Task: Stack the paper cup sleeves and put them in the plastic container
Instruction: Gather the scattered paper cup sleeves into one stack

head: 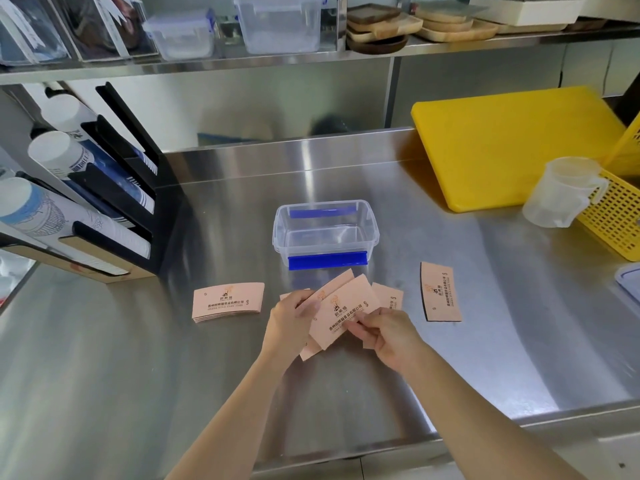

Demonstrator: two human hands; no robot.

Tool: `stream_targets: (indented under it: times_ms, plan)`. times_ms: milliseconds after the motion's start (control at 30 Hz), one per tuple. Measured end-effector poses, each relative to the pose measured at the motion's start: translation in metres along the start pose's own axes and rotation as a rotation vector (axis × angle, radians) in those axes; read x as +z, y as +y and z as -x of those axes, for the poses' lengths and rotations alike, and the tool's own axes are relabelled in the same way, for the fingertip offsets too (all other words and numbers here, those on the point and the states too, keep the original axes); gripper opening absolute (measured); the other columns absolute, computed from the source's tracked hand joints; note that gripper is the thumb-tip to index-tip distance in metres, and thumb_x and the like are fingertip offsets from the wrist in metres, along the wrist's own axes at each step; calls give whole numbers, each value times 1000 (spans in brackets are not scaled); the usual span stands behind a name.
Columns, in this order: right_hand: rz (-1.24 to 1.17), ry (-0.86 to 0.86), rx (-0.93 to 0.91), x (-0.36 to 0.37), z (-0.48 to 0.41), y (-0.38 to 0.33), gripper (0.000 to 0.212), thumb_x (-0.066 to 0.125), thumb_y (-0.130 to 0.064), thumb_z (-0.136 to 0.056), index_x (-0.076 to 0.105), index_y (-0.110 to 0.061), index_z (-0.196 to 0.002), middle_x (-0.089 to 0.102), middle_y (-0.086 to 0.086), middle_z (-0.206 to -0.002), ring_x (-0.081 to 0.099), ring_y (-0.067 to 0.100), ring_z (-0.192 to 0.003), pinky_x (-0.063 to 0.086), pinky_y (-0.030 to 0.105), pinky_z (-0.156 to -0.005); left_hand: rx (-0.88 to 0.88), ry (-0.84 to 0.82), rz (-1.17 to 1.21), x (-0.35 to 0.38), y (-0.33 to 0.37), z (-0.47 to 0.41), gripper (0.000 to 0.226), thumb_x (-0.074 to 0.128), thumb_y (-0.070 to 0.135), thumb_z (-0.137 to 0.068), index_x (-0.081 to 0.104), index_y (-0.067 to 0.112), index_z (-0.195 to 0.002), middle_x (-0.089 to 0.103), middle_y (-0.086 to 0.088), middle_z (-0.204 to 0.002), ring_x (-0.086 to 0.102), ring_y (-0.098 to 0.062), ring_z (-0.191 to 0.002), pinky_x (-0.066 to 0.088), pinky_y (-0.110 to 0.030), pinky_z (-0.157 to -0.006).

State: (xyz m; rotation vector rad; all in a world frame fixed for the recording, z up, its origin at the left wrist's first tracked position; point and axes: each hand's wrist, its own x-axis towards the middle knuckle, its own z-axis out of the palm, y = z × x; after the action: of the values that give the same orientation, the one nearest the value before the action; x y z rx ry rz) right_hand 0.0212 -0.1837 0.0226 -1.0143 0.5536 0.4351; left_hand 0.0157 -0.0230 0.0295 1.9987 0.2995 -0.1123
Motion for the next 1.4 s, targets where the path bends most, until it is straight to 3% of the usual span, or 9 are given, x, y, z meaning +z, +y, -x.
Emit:
stream_targets:
  times_ms: [100,200,367,633,800,900,1100,1300,1400]
  plan:
    - [-91,-60,42,6,1,6,11,47,11,-87,57,6,-88,67,18,-90,66,26,-76,61,27,-54,-3,-10,11,-1,3,1,21,63,13,-81,60,33,-86,70,-7,-102,66,-27,-92,53,-46,-83]
    - [320,60,-71,9,-1,5,21,61,-5,-85,55,-3,-105,66,12,-87,60,15,-55,50,24,-43,2,1,-4,-3,2,0,21,60,8,-82,66,27,-89,70,-7,-101,64,-29,-93,53,-41,-79]
    - [901,96,-503,1,-11,-11,47,59,-13,-87,48,-26,-131,56,-4,-120,51,14,-100,44,29,-87,72,-36,-126,-3,1,0,24,53,8,-87,67,17,-105,66,-2,-95,60,-25,-91,43,-26,-66]
    - [1337,-20,-715,-5,-19,-14,26,53,-14,-90,68,-12,-111,69,7,-110,61,19,-98,43,21,-84,313,-99,-480,2,-17,3,30,44,9,-93,56,11,-121,64,-8,-117,54,-26,-109,40,-31,-94]
    - [1108,344,-585,-11,-18,-25,40,59,-42,-83,58,-10,-107,58,3,-107,55,20,-91,43,31,-77,226,-21,-481,-6,-22,-2,29,42,3,-91,53,8,-118,60,-12,-117,53,-26,-104,43,-31,-82]
    - [1394,556,-337,-13,-22,-26,74,60,-66,-66,48,-11,-113,56,10,-113,55,30,-105,47,43,-88,154,58,-411,-8,-20,-3,28,39,4,-92,52,8,-116,59,-10,-117,52,-23,-101,38,-28,-73]
    - [1522,233,-112,-10,-25,-22,119,81,-39,-60,-2,-32,-145,22,15,-143,39,33,-127,44,45,-98,67,63,-391,-2,-16,-5,26,39,8,-93,51,10,-117,59,-10,-117,54,-22,-96,39,-29,-68]
    - [1534,109,-12,-13,-24,-46,77,81,-20,-64,36,-18,-126,57,10,-108,60,27,-87,53,38,-70,70,41,-356,-1,-19,-6,32,40,8,-93,51,15,-121,60,-10,-117,57,-21,-96,48,-33,-70]
    - [1677,183,-130,-15,-27,-45,43,78,-25,-67,49,-13,-96,51,6,-103,56,27,-99,55,38,-78,64,35,-331,-3,-18,-4,32,40,8,-93,52,16,-121,61,-9,-116,59,-25,-101,53,-38,-75]
